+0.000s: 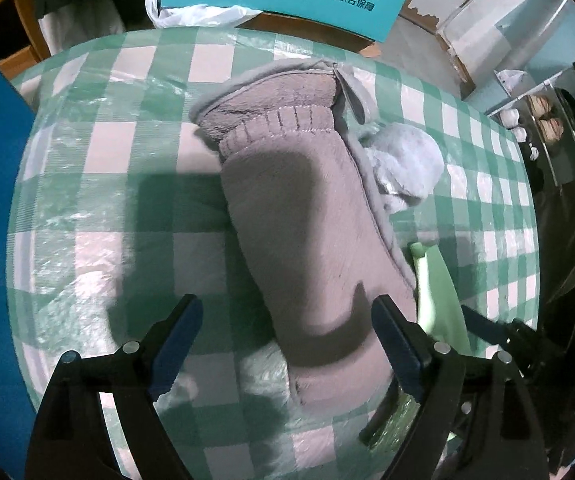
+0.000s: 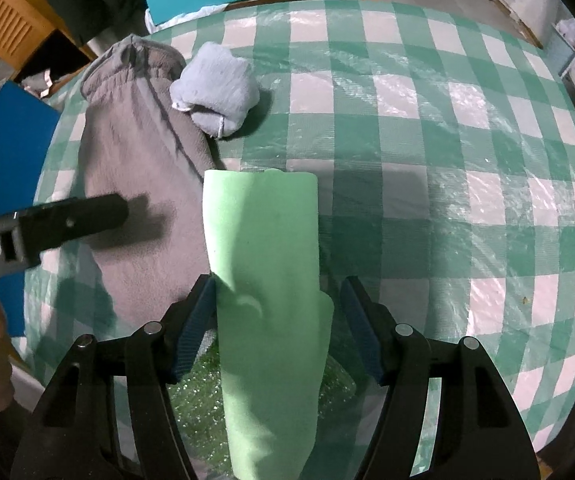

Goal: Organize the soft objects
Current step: 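Grasp the grey fuzzy sock cuff with the left tool while the right tool holds the pad, then lift the grey sock with the left tool while the right tool carries the green pad to the box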

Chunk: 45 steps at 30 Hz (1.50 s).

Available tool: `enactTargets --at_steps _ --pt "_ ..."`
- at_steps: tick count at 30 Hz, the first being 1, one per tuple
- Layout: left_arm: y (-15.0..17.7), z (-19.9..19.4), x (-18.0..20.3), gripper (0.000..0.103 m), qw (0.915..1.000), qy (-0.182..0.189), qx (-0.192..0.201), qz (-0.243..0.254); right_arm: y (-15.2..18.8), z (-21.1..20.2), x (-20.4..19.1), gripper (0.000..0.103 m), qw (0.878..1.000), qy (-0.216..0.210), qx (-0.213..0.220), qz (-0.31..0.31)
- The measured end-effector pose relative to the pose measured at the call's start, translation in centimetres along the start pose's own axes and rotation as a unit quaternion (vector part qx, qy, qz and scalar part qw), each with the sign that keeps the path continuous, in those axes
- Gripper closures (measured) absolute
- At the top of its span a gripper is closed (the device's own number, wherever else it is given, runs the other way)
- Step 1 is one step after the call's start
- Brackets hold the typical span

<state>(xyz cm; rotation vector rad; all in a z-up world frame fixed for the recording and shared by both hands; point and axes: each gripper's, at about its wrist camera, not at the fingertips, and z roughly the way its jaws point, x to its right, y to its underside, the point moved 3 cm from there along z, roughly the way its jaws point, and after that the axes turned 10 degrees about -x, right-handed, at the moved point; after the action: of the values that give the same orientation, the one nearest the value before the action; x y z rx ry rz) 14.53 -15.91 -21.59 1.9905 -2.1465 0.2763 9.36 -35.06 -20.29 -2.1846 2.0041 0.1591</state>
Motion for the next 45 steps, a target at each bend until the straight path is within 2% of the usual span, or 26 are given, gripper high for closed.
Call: enactTargets --at_steps 3,5,6,7,11,13,18,22,26,34,40,45 --pt "-0.2 0.1 0.0 0.017 0.9998 0.019 0.006 -0.005 0.0 0.1 -0.1 0.043 1.0 0.0 0.003 -0.001" --pt "-0.2 0.2 0.0 0.029 0.9996 0.028 0.005 -0.004 0.0 0.2 -0.3 0.056 1.0 -0.005 0.001 -0.002" --pt "-0.2 0.4 0.2 0.041 0.9995 0.031 0.0 -0.003 0.0 0.3 -0.3 0.059 1.0 -0.006 0.001 -0.002" --pt "-0.2 0.5 0.2 0.054 0.9994 0.034 -0.004 -0.001 0.0 0.3 -0.4 0.067 1.0 -0.007 0.001 -0.002" --pt "0.1 0.2 0.6 0.076 0.9989 0.045 0.0 0.01 -0.1 0.2 -1.0 0.089 1.0 -0.012 0.003 -0.008" --pt "0.2 -0.1 0.7 0.082 0.9988 0.047 0.004 0.015 -0.2 -0.1 -1.2 0.091 1.0 -0.013 0.007 -0.006" --pt "0.5 -1.3 0.5 0.086 0.9989 0.038 0.017 0.021 -0.4 -1.0 -1.0 0.097 1.0 -0.019 0.02 0.007" --pt "1.0 -2.3 0.4 0.088 0.9988 0.029 0.024 0.031 -0.2 -2.0 -0.8 0.097 0.999 -0.02 0.033 0.015" --pt "1.9 -3.4 0.6 0.088 0.9979 0.002 0.036 0.054 0.0 -3.1 -1.2 0.097 0.998 -0.026 0.046 0.015" --pt "3.4 -5.9 0.4 0.088 0.9948 -0.027 0.058 0.079 1.0 -5.2 -1.9 0.097 0.997 -0.029 0.067 0.009" --pt "4.3 -7.6 0.1 0.089 0.9926 -0.042 0.075 0.086 1.9 -5.3 -2.9 0.097 0.996 -0.057 0.06 0.015" --pt "5.0 -7.6 -0.5 0.089 0.9927 -0.047 0.073 0.084 2.9 -3.0 -4.7 0.097 0.997 -0.069 0.03 0.014"
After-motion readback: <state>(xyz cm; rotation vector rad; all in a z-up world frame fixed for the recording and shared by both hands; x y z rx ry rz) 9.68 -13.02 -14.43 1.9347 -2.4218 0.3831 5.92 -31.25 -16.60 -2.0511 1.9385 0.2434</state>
